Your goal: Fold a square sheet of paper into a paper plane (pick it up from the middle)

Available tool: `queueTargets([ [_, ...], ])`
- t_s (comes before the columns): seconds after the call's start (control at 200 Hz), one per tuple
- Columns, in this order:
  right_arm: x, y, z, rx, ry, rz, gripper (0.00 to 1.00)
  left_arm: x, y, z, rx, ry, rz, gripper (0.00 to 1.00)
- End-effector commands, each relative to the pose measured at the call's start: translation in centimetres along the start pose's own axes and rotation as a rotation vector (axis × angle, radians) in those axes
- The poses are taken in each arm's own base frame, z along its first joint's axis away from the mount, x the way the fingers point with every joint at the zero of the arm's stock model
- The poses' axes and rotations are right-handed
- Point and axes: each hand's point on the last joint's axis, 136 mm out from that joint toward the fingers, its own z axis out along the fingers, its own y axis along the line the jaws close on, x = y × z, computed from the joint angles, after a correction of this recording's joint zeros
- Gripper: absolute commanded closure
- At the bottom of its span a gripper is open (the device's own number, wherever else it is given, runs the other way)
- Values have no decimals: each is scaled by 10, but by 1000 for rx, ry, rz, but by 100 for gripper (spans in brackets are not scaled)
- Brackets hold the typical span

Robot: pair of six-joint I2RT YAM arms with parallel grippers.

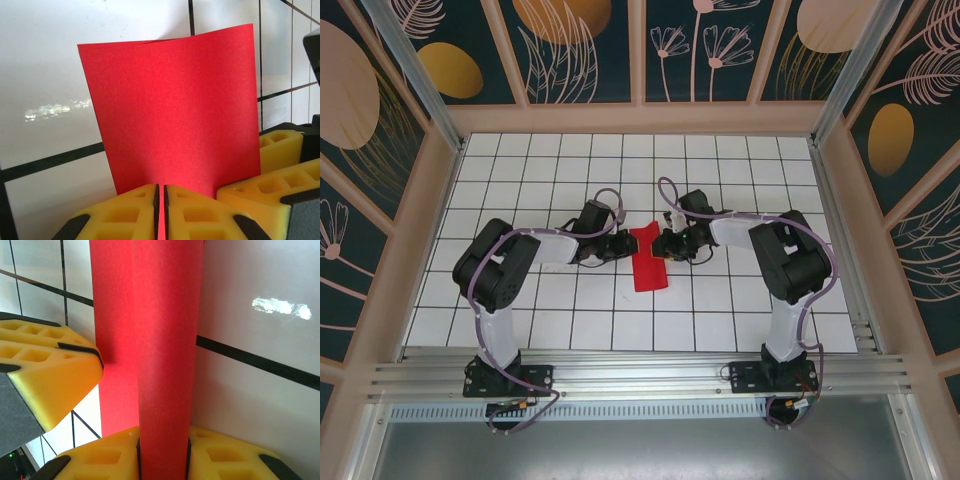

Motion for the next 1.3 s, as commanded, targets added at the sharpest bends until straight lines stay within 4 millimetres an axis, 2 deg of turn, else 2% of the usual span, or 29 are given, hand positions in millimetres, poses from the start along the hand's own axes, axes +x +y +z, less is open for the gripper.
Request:
queueTargets([
  [0.0, 18, -47, 20, 157, 47, 43, 73, 0, 9, 5, -54, 12, 11, 87],
  [0.24, 15, -39, 18, 146, 36, 29, 73, 16, 41, 7, -183, 57, -19, 88],
  [0.275, 13, -37, 17, 144, 33, 26, 72, 8, 37, 8, -189, 44, -8, 88],
  [0.475, 5, -23, 11, 120, 10, 10, 71, 15, 63, 8, -320, 74, -4, 88],
  [0.651, -9, 1, -9, 80, -54, -8, 65, 21, 82, 6, -420, 92, 7, 89],
  [0.831, -22, 10, -40, 122, -146, -20, 59, 25, 83, 9, -427, 103, 10, 89],
  [0.931, -23, 18, -49, 116, -167, -33, 60, 24, 82, 10, -425, 101, 12, 90],
  [1.021, -19, 33, -46, 78, -149, -61, 64, 25, 83, 10, -425, 102, 11, 90],
  [1.131, -9, 48, -32, 38, -103, -91, 71, 25, 84, 11, -425, 102, 9, 90],
  [1.296, -1, 41, -14, 34, -67, -70, 78, 25, 85, 11, -431, 101, 14, 91],
])
